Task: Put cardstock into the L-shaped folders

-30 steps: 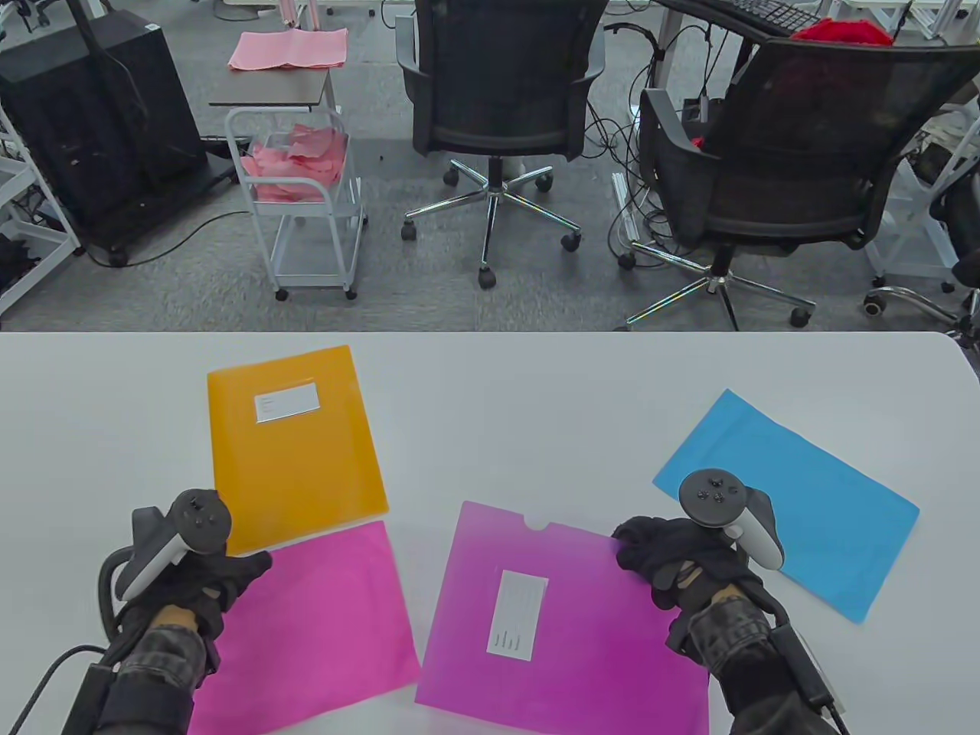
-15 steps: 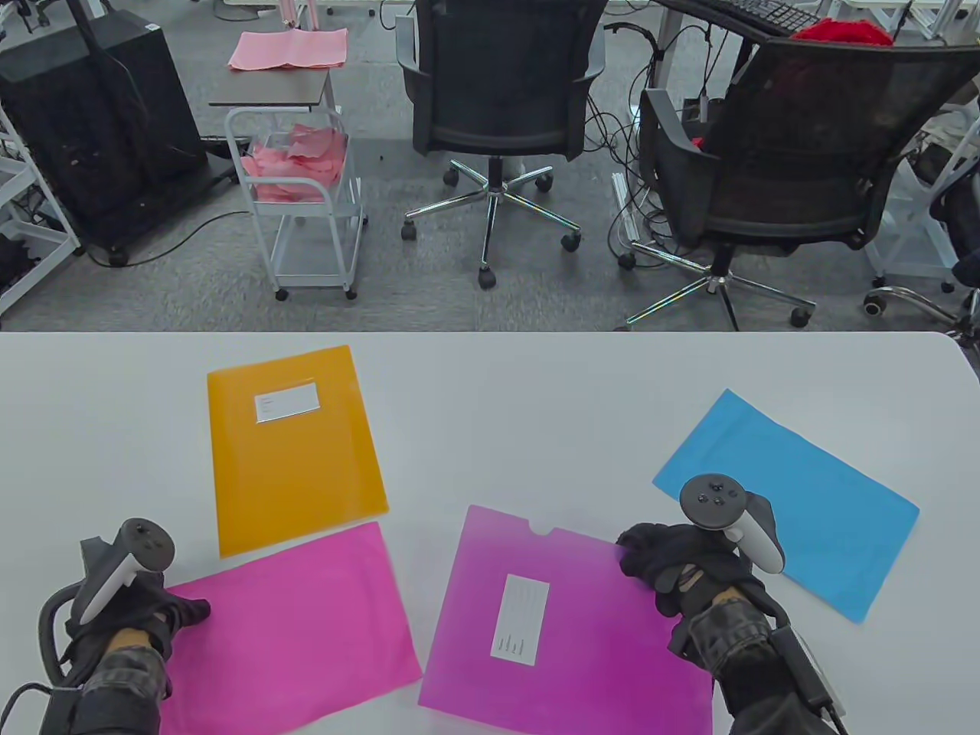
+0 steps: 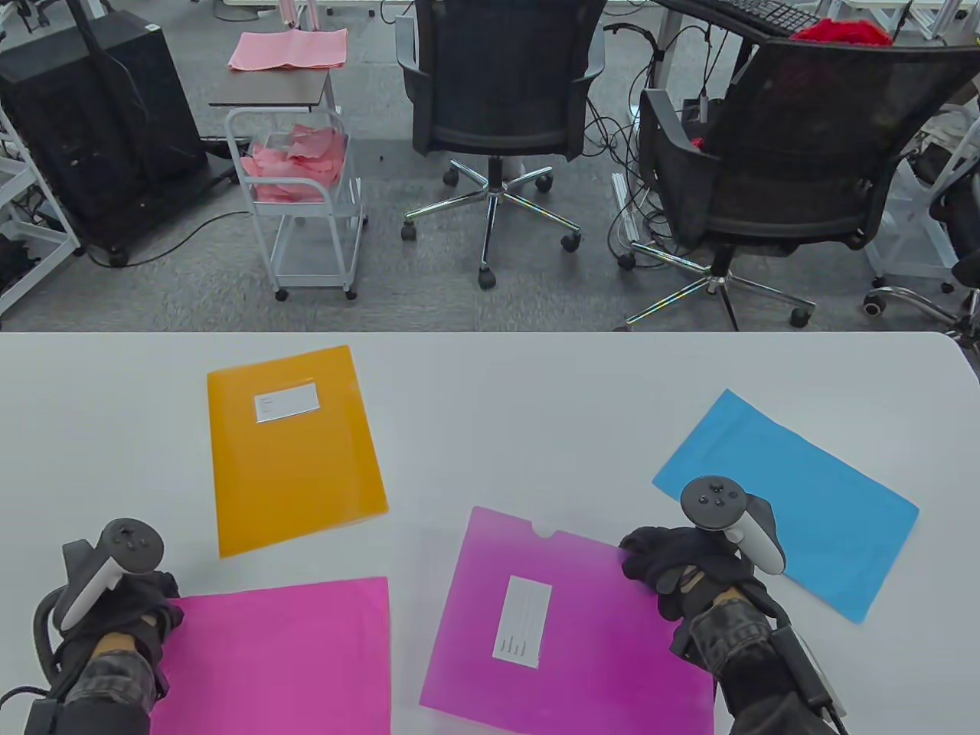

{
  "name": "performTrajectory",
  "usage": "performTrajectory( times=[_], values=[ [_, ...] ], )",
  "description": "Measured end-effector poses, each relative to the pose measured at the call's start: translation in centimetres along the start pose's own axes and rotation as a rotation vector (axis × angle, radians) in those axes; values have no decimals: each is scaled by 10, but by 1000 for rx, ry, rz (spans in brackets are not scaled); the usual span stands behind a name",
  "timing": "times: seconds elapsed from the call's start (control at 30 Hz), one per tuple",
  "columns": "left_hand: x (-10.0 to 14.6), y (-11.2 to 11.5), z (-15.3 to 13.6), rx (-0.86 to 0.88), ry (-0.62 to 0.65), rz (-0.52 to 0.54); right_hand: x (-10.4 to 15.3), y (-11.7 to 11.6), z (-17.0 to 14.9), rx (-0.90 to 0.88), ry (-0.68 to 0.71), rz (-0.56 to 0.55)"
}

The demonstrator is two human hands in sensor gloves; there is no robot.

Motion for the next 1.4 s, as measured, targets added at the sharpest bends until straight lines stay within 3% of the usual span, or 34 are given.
performTrajectory(
  times=[0.13,0.2,0.3,0.37,0.5,0.73,1.0,1.2,1.33,1.4],
  values=[
    [9,-18,27,120,189,96,1,1,-1,-4,-4,0],
    [18,-34,33,194,259,218,1,1,-1,-2,-5,2],
    [37,-58,27,366,283,491,0,0,-3,1,-11,5],
    [45,-64,19,482,288,595,-2,-1,-5,1,-19,9],
    [53,-70,6,742,328,679,-2,-2,-6,5,-22,8],
    [62,-76,5,928,411,705,-3,-2,-6,17,-19,-7],
    [82,-89,24,1038,598,683,-2,-3,-1,31,8,-30],
    [82,-90,26,1179,672,608,-2,-2,0,29,24,-41],
    [70,-79,27,1168,617,544,-2,-2,3,23,48,-50],
    [61,-68,33,1165,597,450,-1,-3,7,29,64,-55]
  ],
)
Point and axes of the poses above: the tracker on the back of each hand, its own z axis roughly to the thumb side, its own x axis roughly from the fingertips to the wrist, y = z × x, the point moved 4 cm from there along -x, roughly from the wrist to the fingertips, and after that the axes turned 7 degrees about -x, right-handed, at the moved point
